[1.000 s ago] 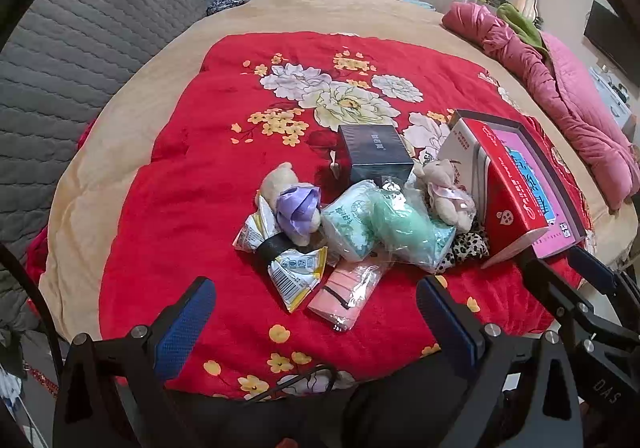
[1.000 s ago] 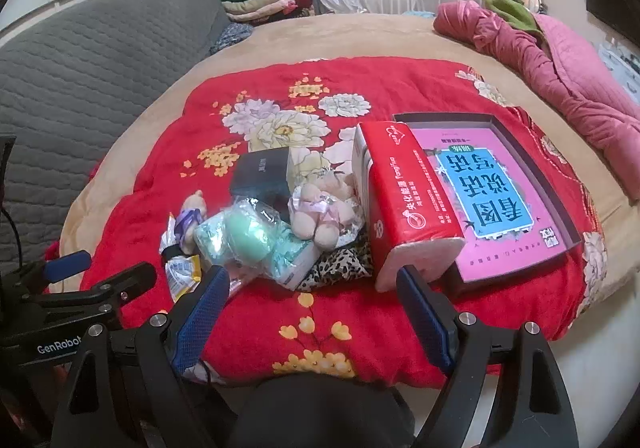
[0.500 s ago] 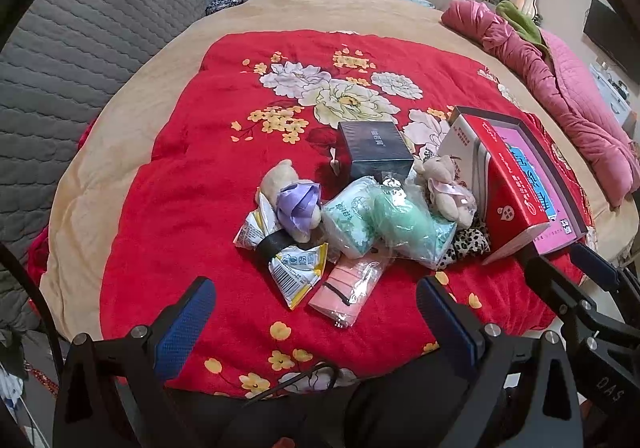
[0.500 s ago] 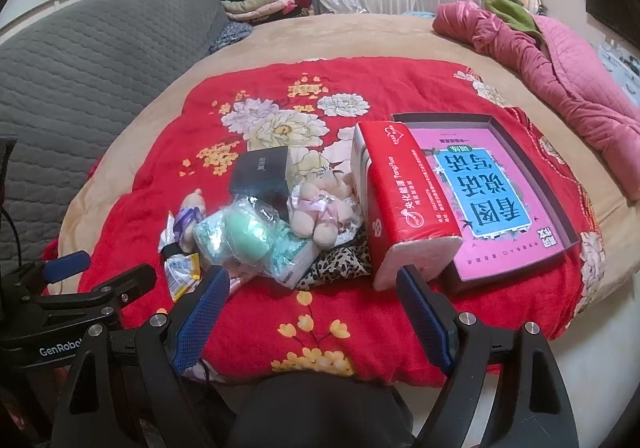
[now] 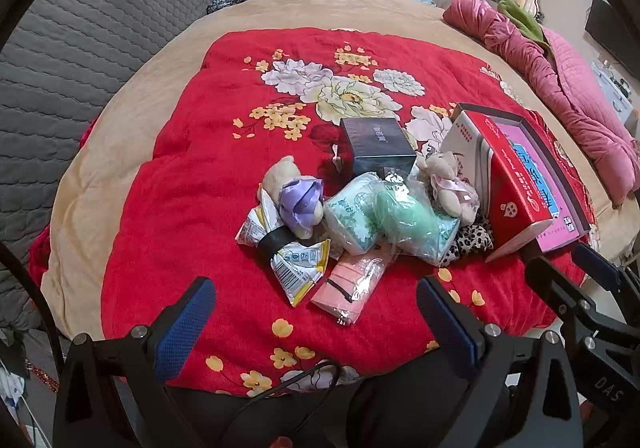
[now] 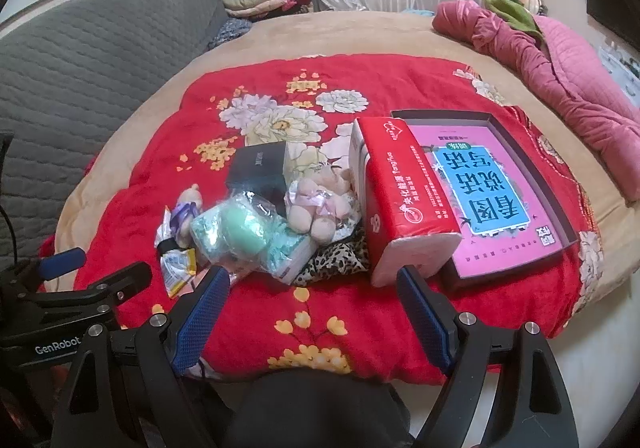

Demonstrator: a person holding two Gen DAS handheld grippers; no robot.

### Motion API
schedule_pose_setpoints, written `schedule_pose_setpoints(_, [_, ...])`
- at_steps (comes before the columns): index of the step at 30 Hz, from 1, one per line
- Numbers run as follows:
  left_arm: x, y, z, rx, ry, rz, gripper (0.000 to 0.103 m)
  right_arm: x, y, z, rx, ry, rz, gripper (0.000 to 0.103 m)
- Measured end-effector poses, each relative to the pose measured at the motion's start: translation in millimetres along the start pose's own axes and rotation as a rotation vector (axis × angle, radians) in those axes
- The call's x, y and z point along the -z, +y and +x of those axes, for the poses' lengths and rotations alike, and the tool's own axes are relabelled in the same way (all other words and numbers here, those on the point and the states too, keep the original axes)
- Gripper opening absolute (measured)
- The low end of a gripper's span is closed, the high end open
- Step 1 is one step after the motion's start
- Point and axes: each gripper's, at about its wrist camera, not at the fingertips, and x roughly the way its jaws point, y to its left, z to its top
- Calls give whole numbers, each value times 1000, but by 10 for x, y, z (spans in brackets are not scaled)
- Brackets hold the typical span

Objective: Organize soft objects

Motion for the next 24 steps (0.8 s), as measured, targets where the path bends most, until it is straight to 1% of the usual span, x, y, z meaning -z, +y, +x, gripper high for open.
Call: schedule_pose_setpoints(24, [20,-18,17,-11,5,6,101,-4,-19,20,9,9,11,86])
